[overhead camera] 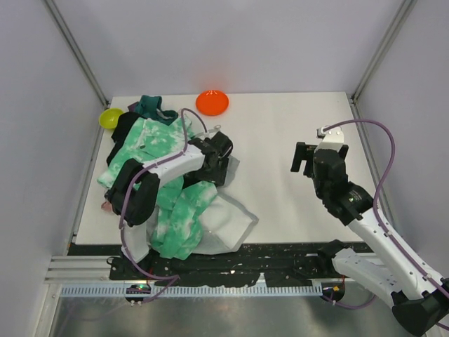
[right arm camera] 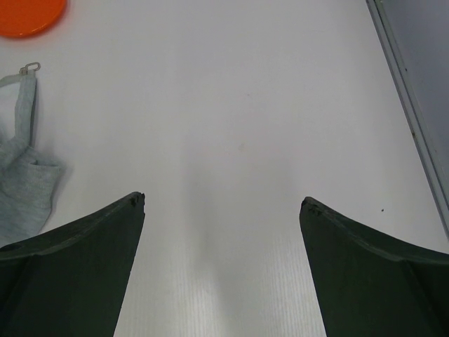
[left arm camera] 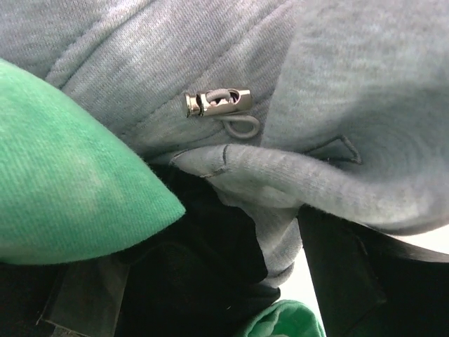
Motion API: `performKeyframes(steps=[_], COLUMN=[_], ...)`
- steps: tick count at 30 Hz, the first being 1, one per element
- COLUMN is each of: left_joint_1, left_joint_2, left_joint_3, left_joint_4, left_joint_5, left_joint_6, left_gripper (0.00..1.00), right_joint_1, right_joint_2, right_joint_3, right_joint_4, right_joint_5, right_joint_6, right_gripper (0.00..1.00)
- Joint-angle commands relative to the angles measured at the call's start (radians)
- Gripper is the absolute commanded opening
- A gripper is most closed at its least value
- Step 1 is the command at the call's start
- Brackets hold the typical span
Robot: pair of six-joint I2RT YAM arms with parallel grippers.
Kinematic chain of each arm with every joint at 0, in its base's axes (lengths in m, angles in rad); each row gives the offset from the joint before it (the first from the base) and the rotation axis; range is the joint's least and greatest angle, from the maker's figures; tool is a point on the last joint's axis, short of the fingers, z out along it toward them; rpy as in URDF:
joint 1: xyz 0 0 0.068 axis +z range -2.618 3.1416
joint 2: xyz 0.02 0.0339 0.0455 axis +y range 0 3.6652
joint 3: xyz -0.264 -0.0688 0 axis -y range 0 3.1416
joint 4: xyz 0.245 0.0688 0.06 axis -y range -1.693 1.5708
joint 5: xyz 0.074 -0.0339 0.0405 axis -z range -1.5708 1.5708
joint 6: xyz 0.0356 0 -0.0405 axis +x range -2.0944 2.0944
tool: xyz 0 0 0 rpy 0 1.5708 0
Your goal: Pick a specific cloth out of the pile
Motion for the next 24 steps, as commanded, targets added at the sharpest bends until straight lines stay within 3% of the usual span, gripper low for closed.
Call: performKeyframes(steps=[1,3,5,6,7,8,12,18,24], left_joint_1=[0.018,0.018,0.018,0.02,0.018,0.02,0.03,0.065,0.19], left_joint_2=[0.099,0.12,0.131,0.136,0.136,0.128,-0.03,-0.424,-0.623], left_joint_3=[-0.036,-0.033,-0.048,-0.054,-0.053,-0.053,-0.054,-0.042,0.052], left_joint_4=[0.062,0.045,0.05,0.048,0.036,0.018,-0.03,0.011,-0.154], left_joint_5=[0.129,0.135,0.132,0.132,0.122,0.083,-0.024,-0.205,-0.342], left_joint_6=[-0.046,-0.055,-0.063,-0.054,-0.043,-0.045,-0.025,0.096,0.135], left_gripper=[0.9,0.77,0.53,0.37,0.07,0.0,0.0,0.0,0.0], right_joint_1=[0.002,0.002,0.002,0.002,0.002,0.002,0.002,0.002,0.002], right_joint_2=[-0.023,-0.031,-0.039,-0.043,-0.048,-0.05,-0.043,-0.045,-0.027], right_joint_3=[-0.001,-0.001,-0.004,-0.004,-0.008,-0.013,-0.018,-0.022,-0.024], right_joint_4=[0.03,0.03,0.032,0.032,0.036,0.038,0.049,0.064,0.088], right_joint_5=[0.022,0.025,0.032,0.035,0.036,0.039,0.035,-0.001,-0.054], right_joint_6=[-0.012,-0.012,-0.011,-0.011,-0.011,-0.012,-0.018,-0.038,-0.052], right_gripper=[0.95,0.95,0.95,0.95,0.95,0.95,0.95,0.95,0.95])
